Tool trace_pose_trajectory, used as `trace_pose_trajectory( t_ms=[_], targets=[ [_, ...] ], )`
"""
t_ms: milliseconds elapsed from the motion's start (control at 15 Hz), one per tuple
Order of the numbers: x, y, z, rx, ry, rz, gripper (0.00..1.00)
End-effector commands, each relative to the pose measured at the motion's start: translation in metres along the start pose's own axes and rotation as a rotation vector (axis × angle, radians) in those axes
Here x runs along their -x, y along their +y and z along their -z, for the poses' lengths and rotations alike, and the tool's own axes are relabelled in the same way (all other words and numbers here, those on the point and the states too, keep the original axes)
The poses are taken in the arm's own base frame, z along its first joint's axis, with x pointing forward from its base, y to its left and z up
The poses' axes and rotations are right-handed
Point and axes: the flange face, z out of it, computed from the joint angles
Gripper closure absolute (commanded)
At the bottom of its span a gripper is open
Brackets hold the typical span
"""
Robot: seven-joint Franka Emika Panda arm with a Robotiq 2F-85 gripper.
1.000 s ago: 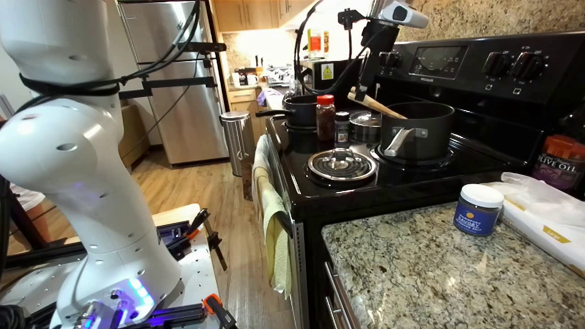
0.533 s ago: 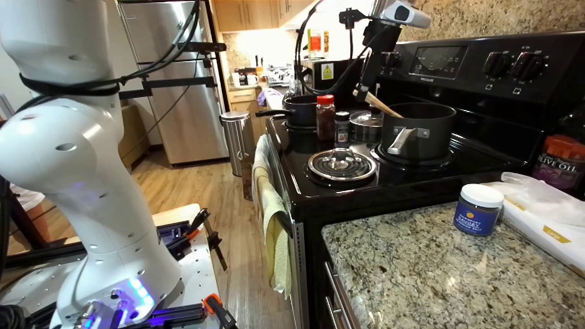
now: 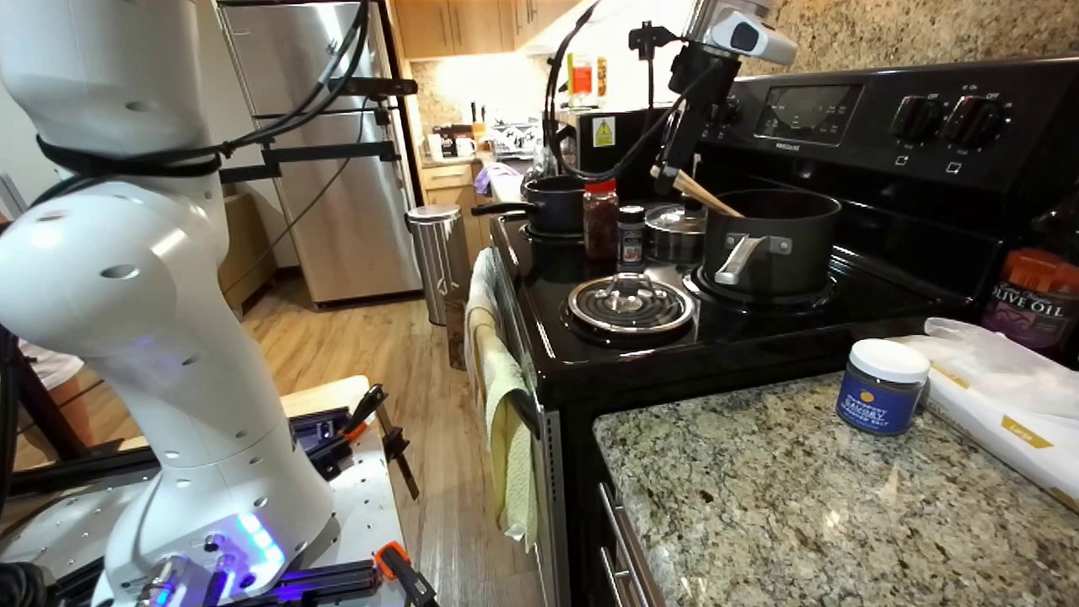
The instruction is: Remove one wooden spatula from the black pot
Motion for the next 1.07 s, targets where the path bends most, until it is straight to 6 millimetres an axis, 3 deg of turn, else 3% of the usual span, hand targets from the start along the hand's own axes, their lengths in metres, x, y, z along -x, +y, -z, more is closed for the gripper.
trace_pose_trajectory(
  t_ms=[0, 133, 667, 1000],
  targets=[
    [0.0038, -0.0022, -0.0093, -0.012, -0.029, 0.073, 0.25],
    [0.0059, -0.0042, -0.0107, -0.009, -0.028, 0.097, 0.33],
    [0.0087, -0.0052, -0.0143, -0.005, -0.039, 0.144, 0.87],
    [0.0084, -0.0028, -0.0154, -0.002, -0.04, 0.172, 0.94]
  ],
)
